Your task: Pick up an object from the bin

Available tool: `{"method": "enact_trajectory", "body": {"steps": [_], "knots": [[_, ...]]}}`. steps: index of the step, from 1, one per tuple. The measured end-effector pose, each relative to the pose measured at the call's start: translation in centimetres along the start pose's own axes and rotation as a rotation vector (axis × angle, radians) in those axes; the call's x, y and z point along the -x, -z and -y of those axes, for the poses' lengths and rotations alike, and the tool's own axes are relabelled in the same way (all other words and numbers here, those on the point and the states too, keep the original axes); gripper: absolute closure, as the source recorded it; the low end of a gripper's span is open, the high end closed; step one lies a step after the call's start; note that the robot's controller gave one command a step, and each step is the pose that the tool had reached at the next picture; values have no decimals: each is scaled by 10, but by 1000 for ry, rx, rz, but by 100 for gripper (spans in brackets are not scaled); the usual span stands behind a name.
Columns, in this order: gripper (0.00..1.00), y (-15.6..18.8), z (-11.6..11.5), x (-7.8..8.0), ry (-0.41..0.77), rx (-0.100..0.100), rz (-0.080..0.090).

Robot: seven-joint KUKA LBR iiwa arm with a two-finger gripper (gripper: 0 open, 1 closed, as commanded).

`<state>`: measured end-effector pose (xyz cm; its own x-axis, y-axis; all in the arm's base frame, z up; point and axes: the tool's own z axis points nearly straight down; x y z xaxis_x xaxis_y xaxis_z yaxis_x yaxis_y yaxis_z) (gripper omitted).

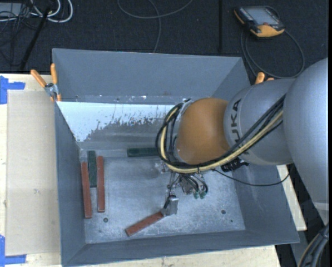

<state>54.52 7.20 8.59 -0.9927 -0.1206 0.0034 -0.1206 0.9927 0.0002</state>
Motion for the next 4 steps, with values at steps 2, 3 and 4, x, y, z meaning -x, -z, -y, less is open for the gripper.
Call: {"method": "enact_trajectory", "body": {"steps": [2,3,4], "knots": [[100,-15,-33,-29,639,-2,8],[100,-15,-33,-29,638,-2,8],[100,-14,-33,-30,637,-1,7]]}}
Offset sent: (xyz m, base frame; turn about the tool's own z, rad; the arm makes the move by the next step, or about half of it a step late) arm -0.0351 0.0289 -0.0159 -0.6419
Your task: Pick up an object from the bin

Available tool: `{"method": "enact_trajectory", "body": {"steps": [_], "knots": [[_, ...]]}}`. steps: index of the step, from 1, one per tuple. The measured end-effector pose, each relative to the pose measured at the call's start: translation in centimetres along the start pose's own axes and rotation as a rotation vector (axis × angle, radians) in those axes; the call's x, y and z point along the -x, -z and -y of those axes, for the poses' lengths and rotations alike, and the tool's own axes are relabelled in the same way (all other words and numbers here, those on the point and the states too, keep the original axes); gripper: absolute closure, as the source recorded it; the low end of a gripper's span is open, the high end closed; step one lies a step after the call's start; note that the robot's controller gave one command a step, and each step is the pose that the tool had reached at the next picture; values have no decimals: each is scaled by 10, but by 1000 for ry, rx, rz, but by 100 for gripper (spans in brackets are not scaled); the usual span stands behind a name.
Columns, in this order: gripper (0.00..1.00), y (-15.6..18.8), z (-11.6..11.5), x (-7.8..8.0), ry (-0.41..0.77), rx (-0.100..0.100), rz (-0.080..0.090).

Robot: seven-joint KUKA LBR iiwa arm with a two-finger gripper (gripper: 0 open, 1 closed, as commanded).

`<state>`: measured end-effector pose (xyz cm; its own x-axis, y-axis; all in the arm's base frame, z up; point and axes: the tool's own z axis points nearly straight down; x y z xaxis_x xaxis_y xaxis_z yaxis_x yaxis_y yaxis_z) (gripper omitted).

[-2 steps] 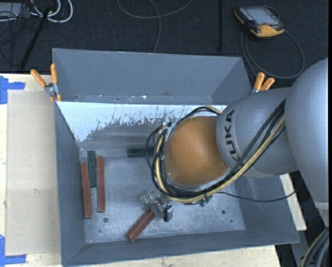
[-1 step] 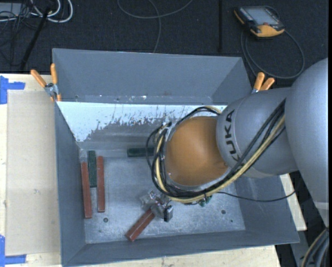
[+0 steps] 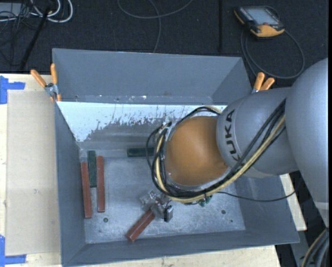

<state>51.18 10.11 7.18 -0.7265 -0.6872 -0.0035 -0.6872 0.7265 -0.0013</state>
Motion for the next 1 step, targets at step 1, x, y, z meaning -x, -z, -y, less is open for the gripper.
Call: {"method": "enact_trajectory", "body": {"steps": [1], "knots": [[100,23,-2,19,102,-2,3]]}}
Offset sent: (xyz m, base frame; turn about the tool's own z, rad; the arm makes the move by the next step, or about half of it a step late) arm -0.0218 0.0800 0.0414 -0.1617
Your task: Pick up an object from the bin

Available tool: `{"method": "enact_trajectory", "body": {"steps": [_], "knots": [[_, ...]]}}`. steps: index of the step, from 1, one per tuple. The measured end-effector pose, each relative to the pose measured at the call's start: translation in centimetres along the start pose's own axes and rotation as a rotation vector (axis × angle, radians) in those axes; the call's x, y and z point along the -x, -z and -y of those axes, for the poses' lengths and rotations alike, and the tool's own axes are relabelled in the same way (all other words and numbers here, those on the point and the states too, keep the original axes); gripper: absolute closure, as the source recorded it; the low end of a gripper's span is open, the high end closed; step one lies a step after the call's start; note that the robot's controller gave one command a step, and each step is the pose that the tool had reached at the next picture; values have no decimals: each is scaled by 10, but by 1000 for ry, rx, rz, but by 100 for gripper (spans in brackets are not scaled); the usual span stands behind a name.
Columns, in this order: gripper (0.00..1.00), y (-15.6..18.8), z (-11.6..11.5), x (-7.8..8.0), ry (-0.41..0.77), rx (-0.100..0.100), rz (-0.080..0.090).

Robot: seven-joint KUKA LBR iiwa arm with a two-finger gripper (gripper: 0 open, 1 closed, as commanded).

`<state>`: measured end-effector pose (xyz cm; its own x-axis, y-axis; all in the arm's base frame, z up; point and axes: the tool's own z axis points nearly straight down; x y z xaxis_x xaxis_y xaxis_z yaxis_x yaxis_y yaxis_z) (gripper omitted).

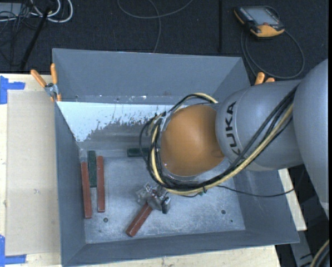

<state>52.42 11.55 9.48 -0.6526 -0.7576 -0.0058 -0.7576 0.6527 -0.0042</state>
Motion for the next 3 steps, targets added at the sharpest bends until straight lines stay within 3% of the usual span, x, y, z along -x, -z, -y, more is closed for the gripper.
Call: {"method": "enact_trajectory", "body": {"steps": [1,2,3], "knots": [[100,6,-41,16,109,7,-7],[100,27,-46,-6,30,10,-3],[100,86,-30,15,16,6,-11]]}}
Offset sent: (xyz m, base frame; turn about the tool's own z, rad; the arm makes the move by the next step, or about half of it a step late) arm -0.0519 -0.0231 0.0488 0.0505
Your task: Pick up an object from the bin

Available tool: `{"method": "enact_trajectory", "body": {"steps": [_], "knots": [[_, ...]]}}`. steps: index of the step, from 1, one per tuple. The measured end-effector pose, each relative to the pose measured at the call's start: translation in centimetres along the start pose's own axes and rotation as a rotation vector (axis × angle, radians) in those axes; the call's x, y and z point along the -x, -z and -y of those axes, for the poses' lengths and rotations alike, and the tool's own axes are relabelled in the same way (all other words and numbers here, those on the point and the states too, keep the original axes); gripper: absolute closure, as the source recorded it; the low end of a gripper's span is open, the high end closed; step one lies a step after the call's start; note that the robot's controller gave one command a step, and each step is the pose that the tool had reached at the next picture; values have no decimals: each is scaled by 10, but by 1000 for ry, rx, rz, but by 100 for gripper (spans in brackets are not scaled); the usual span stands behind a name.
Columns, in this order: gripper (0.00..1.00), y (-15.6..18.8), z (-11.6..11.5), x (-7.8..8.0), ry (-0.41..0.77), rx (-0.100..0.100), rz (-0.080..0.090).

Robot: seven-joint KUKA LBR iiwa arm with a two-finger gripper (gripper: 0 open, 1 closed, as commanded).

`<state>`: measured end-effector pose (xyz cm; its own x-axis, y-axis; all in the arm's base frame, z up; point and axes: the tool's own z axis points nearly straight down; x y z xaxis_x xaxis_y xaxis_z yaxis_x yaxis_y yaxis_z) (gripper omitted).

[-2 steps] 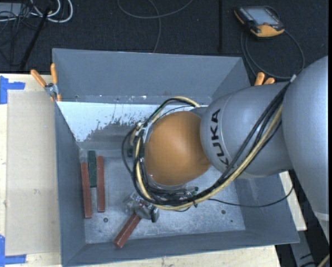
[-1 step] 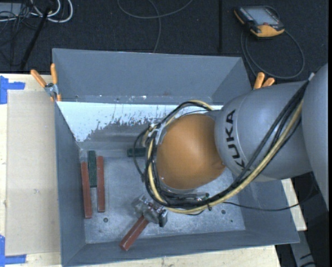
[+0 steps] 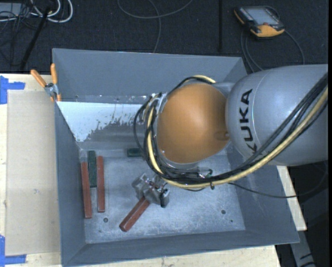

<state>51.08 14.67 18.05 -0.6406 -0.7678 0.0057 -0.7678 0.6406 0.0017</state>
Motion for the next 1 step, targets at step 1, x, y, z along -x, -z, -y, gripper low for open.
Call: {"method": "enact_trajectory", "body": {"steps": [1], "knots": [[100,31,-16,0,48,0,10]]}}
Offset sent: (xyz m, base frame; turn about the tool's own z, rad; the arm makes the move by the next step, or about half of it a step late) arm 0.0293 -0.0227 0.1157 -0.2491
